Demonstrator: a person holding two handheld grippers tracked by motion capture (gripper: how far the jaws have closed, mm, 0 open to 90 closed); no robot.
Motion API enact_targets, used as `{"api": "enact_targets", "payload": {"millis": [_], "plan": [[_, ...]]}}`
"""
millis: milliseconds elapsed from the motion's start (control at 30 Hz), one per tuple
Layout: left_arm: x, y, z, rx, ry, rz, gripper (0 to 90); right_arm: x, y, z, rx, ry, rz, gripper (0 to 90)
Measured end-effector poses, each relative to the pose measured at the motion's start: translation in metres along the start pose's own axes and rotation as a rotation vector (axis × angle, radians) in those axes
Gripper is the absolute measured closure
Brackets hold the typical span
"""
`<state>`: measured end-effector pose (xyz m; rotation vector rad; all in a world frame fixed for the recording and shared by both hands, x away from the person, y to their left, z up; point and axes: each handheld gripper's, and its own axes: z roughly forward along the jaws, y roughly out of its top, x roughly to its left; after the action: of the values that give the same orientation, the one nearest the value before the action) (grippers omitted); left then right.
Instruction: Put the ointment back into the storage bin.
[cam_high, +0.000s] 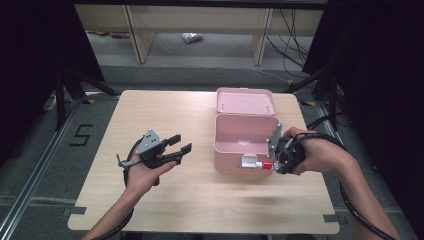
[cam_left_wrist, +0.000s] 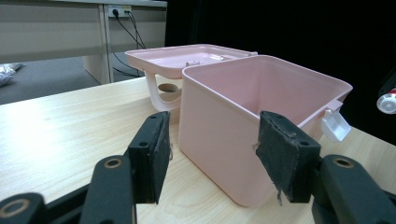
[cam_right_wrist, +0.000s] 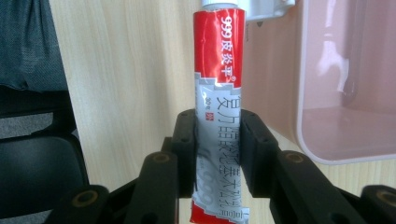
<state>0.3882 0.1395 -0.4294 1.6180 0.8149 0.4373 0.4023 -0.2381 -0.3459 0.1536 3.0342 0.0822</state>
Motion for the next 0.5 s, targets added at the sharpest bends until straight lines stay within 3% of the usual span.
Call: {"api": "enact_targets", "payload": {"millis": [33,100,167,200,267,400,500], "plan": [[-0.0001,0.0000,0.0000,0.000,0.000,0.000,43.5,0.0014,0.0000,-0.0015,0.011,-0.004,0.032,71.0],[-0.0002,0.0000,-0.0001,-0.001,-0.001,0.001,43.5,-0.0006,0.0010,-0.0015,-0.004,-0.007,0.002,71.0],[-0.0002,-0.0001,-0.0002,-0.001,-0.001,0.001,43.5,0.0006,0.0011,-0.0027,0.000,-0.002,0.032,71.0],[-0.0001,-0.0001,-0.0002,-0.001,-0.001,0.001,43.5,-0.0009,0.0009,-0.0022,-0.008,-0.006,0.015,71.0],[0.0000,-0.0002,-0.0003,-0.001,0.000,0.000,43.5,0.0007,0.0007,-0.0041,0.004,-0.011,0.051,71.0],[0.0004,-0.0008,-0.0001,0.000,0.000,0.000,43.5,-0.0024,0.0016,-0.0047,-0.005,-0.009,0.027,71.0],[0.0002,-0.0008,-0.0003,0.000,0.000,0.001,43.5,-0.0028,0.0017,-0.0068,0.011,-0.017,0.047,71.0]]}}
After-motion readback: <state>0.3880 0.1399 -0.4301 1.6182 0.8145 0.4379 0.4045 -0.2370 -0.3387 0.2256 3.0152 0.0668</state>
